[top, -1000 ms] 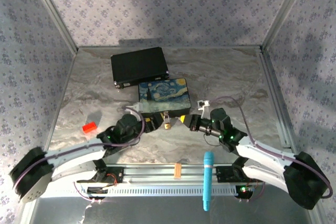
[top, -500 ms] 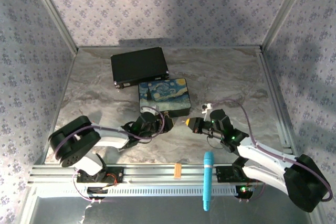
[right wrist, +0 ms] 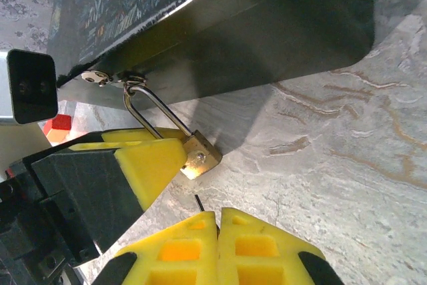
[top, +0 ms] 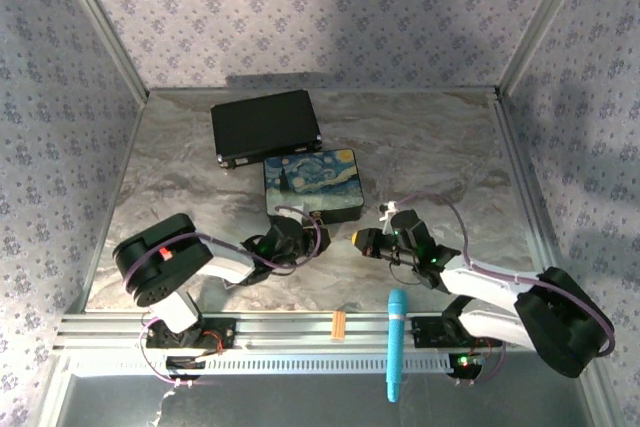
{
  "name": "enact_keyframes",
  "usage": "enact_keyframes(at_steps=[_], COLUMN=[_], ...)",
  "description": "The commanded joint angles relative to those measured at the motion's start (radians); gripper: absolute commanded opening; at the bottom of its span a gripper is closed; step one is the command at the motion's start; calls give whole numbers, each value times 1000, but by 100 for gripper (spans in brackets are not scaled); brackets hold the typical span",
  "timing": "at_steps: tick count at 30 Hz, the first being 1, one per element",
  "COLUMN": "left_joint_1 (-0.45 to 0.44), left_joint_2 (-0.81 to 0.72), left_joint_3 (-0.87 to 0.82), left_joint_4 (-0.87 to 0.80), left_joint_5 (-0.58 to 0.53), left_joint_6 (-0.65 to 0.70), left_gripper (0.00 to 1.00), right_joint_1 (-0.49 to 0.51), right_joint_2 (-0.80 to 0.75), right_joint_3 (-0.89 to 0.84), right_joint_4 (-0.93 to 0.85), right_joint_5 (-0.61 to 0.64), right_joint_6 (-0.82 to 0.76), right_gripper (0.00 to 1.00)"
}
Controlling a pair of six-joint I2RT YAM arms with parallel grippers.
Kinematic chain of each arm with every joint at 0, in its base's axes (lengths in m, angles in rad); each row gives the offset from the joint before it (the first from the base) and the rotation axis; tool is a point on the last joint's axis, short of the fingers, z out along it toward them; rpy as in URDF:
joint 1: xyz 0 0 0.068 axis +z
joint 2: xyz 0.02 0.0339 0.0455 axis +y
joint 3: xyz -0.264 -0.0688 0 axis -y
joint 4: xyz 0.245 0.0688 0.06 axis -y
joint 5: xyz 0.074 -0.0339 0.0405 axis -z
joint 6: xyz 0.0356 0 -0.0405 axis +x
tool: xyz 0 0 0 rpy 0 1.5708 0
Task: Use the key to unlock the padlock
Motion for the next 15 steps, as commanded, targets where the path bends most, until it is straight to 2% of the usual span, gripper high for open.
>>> enact_keyframes(at_steps=[1,2,5,8,11,15], left_joint_1=[-7,-9,-15,-32,-54,-66], left_joint_2=[49,58,69,62,52,82], left_joint_3=[27,29,37,59,75,93], left_joint_4=[5,9,-11,-91,-149,-139], left_joint_5=[0,-7,-31,-88,-153,-154], left_joint_6=[-19,-20,-23,-20,-20,-18], left_gripper=[34,30,28,38,42,40], right_joint_1=[15,16,18,21,27,25], right_joint_2=[21,27,32,33,41,56], right_joint_3=[-7,-7,-8,-7,-9,-20], right_joint_4=[73,81,86,83,83,98], right_joint_5=[20,22,30,41,54,71], right_joint_6=[34,40,51,62,67,84], right_gripper=[0,0,0,0,0,0])
